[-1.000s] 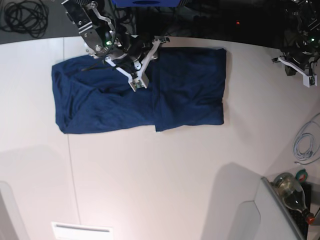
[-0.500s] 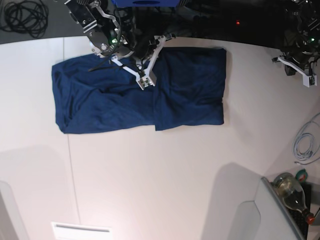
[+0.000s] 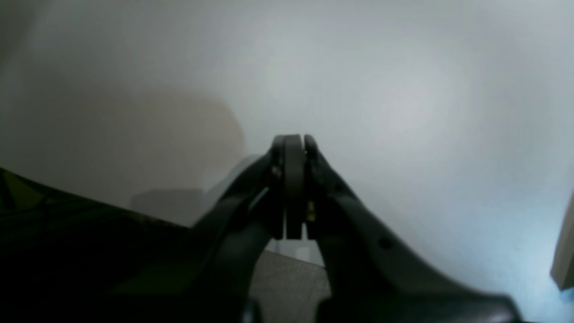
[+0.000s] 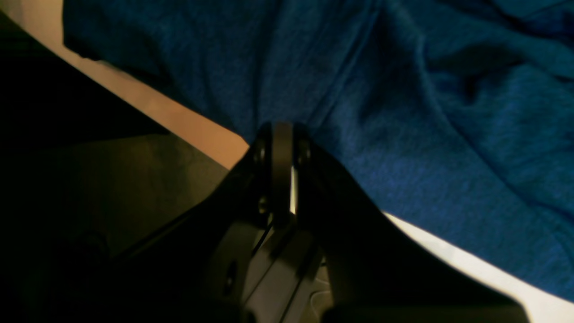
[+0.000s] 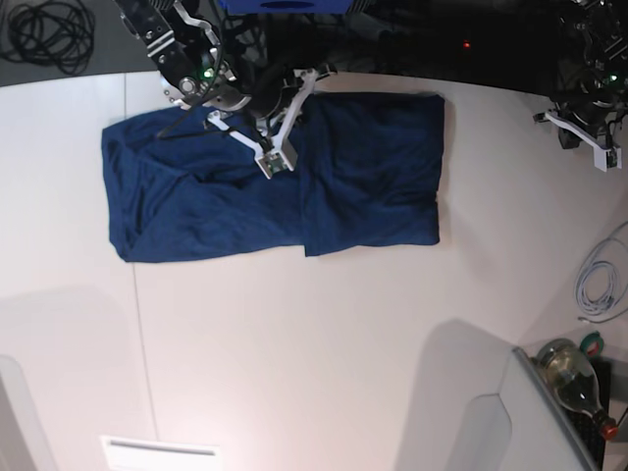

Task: Layout the t-shirt on the table in an organized manner, then fold the t-shirt properly
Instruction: 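Smooth the strip's collar edge with the right gripper, then grasp both strip ends with the left and right grippers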

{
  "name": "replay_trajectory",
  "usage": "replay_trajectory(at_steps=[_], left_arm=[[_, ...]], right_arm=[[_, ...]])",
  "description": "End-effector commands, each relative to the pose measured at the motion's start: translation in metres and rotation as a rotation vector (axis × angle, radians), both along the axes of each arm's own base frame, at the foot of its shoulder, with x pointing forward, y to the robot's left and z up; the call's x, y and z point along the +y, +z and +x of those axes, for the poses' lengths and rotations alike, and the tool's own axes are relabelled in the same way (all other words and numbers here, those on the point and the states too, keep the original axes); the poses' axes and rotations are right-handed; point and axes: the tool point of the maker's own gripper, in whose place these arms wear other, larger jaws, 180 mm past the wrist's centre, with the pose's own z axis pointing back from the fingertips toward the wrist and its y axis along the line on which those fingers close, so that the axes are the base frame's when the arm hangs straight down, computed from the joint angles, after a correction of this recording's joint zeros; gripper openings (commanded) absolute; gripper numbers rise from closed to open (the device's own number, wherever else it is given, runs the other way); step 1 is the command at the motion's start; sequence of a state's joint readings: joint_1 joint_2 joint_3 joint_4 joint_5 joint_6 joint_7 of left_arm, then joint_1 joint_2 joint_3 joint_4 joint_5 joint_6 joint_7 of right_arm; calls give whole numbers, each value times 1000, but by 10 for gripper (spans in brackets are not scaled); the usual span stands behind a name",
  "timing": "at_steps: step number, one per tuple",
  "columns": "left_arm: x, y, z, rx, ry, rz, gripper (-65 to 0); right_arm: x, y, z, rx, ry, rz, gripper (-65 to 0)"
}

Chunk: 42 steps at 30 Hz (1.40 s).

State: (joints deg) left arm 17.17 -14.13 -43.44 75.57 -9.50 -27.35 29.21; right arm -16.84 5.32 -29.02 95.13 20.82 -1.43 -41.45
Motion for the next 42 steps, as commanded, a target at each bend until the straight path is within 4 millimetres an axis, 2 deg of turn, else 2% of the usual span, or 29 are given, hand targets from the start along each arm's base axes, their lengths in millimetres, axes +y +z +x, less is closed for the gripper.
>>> replay_trajectory(at_steps=[1,2,4,6,9,11,14,17,18,22,26,30,32,38,42], left_arm=[[10,13,7,-36,-3,28,-650],[10,13,8,-38,-3,28,-650],[10,15,13,-50,-2,28,-650],[10,16,15,-53,-2,28,-650],[9,16,16,-54,-4,28,-650],[0,12,19,-45,-34,19,-650],[-16,6,27,-19,-114,15,-650],[-40,6,43,-93,-179,2,-650],[-48,7,48,-124,-197,-6,-650],[-76,-4,57,-138,-261,-43,-650],[-97,-8,68,-144,-314,-66,-650],[-125,-11,78,-157,-358,-103,-650],[-135,-16,82,-149,-378,-120,-650],[-151,-34,85,-115,-385,-168,-650],[-164,-34,91,-132,-386,-192,-650]], right_arm=[[2,7,7,-18,-20,28,-641],[0,8,7,-17,-31,29,-639],[-4,11,9,-24,-51,32,-594],[-9,14,5,-10,-62,29,-485],[-24,32,16,-46,-116,34,-365],[-53,51,36,-118,-206,25,-329],[-121,74,71,-215,-405,-21,-270],[-169,87,103,-258,-539,37,-156],[-184,84,109,-254,-570,73,-134],[-242,66,133,-262,-640,132,-143],[-267,31,134,-172,-633,113,-143],[-284,0,124,-71,-657,98,-143],[-285,-10,117,-41,-646,100,-143],[-266,-24,96,-13,-529,138,-143],[-227,-34,83,30,-415,166,-144]])
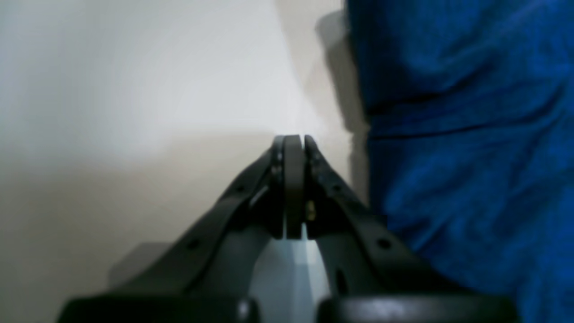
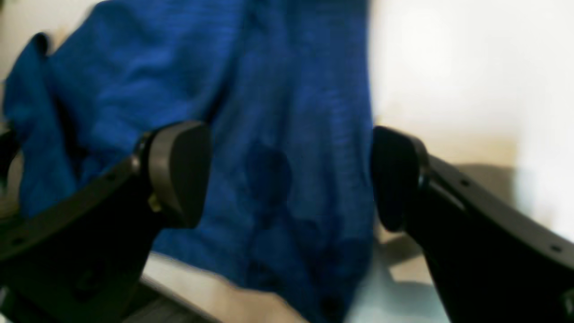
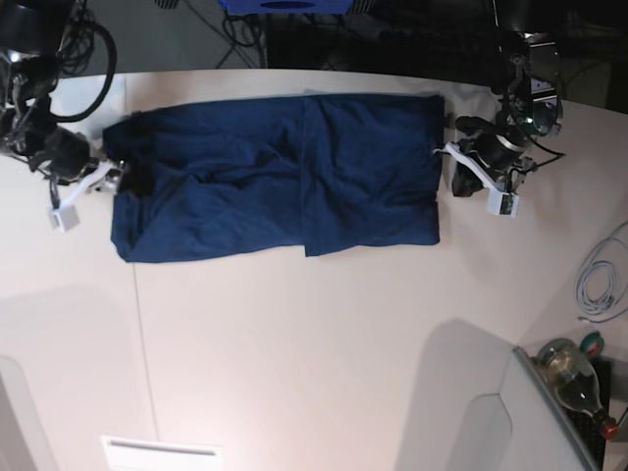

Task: Layout the t-shirt on the table in an organized manner, then fold the t-shirt properly
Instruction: 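Grasp both strip ends with the left and right grippers, then fold both strip ends inward toward the middle with both grippers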

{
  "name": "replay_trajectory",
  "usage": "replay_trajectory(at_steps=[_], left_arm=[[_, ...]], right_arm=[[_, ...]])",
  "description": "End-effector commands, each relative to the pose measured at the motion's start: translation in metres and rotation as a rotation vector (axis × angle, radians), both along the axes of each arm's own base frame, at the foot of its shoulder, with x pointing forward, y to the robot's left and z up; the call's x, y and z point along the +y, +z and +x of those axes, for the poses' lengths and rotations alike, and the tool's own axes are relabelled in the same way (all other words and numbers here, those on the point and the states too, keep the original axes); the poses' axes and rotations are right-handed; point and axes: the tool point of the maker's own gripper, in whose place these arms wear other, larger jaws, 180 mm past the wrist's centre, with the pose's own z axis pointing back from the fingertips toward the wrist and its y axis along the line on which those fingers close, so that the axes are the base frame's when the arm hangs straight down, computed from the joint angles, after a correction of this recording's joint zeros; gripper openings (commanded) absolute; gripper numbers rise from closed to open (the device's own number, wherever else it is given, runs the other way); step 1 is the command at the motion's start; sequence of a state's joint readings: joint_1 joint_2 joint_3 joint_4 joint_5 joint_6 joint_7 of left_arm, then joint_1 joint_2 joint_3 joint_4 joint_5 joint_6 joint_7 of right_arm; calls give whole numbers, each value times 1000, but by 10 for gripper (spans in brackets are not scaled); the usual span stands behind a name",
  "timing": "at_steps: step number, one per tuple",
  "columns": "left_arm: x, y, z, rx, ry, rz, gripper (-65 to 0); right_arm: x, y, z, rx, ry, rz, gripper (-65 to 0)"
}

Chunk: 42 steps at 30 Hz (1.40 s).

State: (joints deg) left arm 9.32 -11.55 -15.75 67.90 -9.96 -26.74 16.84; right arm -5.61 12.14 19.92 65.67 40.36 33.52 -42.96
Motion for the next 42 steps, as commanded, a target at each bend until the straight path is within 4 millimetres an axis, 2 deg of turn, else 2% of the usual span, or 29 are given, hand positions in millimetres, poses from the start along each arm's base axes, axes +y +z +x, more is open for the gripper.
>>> replay_trajectory(at_steps=[1,4,6,8,10,14,21,23,26,29,31,34,37,42], left_arm=[[-2,5,6,-18,-3,-2,-650],[-11,7,15,-33,-1,-21,-650],[-15,7,17,-34,-7,-22,-650],[-31,3,17,-23,-63,-4,-650],[-44,-2,14,-9,-112,22,-650],[-60,-8,11,6,-139,33,-650],[-72,-4,20,-12,-149,22,-650],[-72,-2,21,-17,-150,24,-650],[-68,3,23,-29,-147,32,-650],[-68,7,25,-40,-151,38,-650],[-71,7,25,-41,-156,36,-650],[-74,5,23,-35,-158,29,-650],[-87,4,22,-32,-195,22,-650],[-99,7,26,-46,-202,3,-650]], right_arm=[[9,-4,-5,31,48,-13,-144],[28,-6,-6,37,103,1,-153],[39,-7,-5,34,110,18,-200],[45,-4,2,17,116,23,-246],[50,-4,2,14,132,24,-263],[52,-5,1,16,140,24,-266],[51,-2,8,5,137,20,-273],[50,-1,11,1,140,14,-329],[43,-1,19,-1,166,-49,-494],[41,0,25,-8,190,-90,-609],[42,6,31,-30,195,-96,-650],[38,24,40,-40,194,-139,-645],[36,45,47,-51,156,-180,-645],[59,74,42,-50,120,-174,-645]])
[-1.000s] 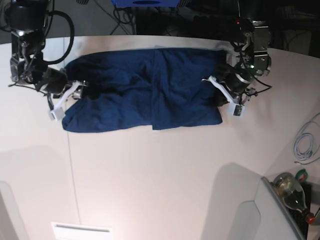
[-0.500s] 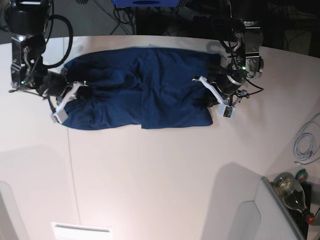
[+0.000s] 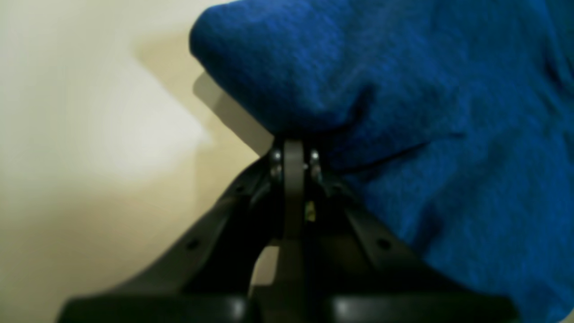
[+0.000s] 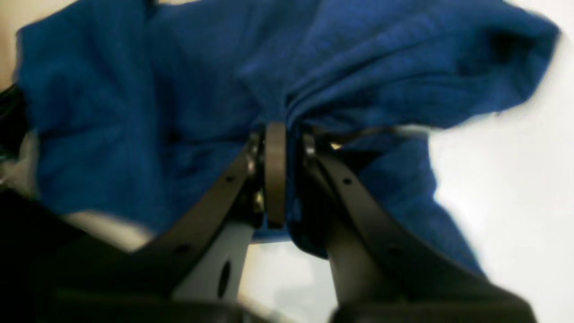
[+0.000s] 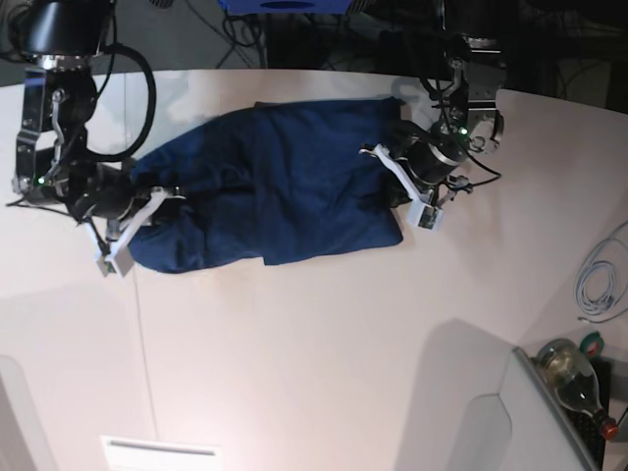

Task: Layout the t-shirt on the table in an organized manner, then fold the t-shirt properly
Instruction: 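Fold both strip ends inward toward the middle with both grippers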

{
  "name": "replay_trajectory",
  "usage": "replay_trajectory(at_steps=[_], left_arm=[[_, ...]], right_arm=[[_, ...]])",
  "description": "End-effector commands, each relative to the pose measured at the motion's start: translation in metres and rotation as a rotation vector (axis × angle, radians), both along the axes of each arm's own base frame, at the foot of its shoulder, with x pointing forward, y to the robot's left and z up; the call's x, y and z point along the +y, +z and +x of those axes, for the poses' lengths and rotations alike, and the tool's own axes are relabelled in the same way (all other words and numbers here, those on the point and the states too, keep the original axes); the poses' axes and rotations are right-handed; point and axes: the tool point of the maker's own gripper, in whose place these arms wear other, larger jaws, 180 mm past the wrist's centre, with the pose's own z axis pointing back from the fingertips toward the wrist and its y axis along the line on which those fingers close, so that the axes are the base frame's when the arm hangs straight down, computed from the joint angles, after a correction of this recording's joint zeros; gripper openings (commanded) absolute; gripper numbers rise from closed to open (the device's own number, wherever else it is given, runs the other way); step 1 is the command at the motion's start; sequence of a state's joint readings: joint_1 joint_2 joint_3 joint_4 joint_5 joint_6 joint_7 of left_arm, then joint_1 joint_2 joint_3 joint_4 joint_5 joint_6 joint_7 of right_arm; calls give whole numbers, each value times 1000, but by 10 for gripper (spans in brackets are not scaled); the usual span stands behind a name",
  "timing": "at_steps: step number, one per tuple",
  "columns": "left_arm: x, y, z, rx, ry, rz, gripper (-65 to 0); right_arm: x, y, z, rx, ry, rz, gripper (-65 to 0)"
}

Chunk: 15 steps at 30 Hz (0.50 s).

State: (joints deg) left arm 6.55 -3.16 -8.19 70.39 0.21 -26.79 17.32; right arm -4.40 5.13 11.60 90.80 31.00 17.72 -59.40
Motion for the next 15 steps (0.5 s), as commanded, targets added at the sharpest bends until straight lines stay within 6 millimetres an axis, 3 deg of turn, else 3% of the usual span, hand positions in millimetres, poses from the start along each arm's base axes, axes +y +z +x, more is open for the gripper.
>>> replay_trajectory(at_steps=[1,4,15], left_arm=[[-2,8,9,-28,-2,-3,-650],[-9,11,15,-39,2,-20,-650],[-20,14,21,-48,3,-43,-650]], right_arm=[[0,17,13,-59,-14,6,-645],[11,28,12,-76,-4,19,-645],[99,37,3,-58,128,98,-645]])
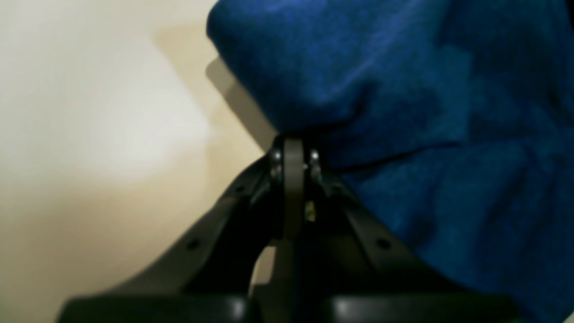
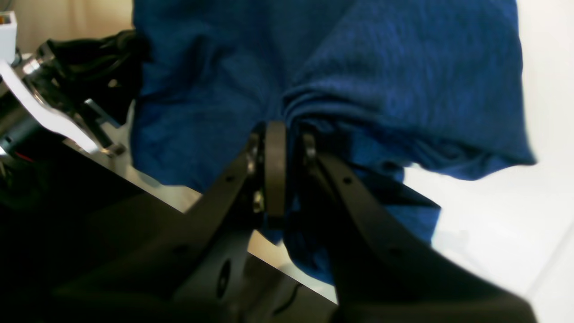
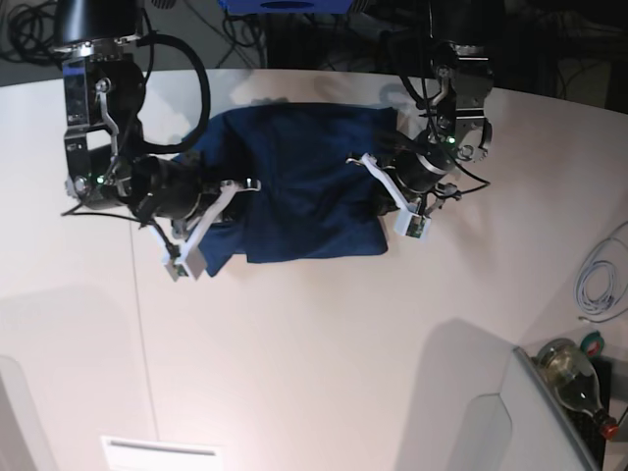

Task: Layout the t-shirt on the table in an organized manner, then fold the t-shirt properly
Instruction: 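Fold both strip ends inward toward the middle with both grippers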

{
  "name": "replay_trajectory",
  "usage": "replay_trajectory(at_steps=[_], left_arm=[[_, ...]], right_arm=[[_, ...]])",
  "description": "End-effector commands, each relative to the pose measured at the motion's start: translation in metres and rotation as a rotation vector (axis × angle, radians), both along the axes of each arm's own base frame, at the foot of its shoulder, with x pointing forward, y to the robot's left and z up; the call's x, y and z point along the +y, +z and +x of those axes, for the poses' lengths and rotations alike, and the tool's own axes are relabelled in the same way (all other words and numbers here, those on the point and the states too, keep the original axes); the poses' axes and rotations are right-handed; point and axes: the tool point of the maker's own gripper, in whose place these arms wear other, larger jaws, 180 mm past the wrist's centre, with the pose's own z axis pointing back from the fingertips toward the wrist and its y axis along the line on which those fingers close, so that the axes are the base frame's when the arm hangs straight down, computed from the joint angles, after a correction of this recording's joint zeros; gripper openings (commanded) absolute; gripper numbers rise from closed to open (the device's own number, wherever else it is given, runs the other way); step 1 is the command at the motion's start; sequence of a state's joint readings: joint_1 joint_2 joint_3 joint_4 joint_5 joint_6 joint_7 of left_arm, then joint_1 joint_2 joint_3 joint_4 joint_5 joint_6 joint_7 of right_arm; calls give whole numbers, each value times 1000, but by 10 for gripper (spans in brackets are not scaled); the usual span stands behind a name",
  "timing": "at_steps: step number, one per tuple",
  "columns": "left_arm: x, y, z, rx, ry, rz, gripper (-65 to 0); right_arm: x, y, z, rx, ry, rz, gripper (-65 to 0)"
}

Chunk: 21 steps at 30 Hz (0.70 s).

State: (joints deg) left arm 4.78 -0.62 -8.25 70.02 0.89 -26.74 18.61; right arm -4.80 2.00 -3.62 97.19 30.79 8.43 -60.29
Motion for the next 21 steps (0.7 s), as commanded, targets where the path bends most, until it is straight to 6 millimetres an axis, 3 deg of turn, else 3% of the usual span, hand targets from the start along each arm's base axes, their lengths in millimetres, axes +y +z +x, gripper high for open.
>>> replay_trajectory(at_steps=[1,10,15,21], left_arm=[[-2,11,10,-44,4,-17,-650],[-2,8,6,-35,4,-16,-650],[-2,7,5,-33,3,-17,-650],[-2,5,0,-26,3,-16,-650]], right_arm=[[13,16,11,-57,3,44,-645],[63,19,5,-63,33,82,-644],[74,4,6,-57,40,78,-644],[93,7,3,-95,85,92,-644]])
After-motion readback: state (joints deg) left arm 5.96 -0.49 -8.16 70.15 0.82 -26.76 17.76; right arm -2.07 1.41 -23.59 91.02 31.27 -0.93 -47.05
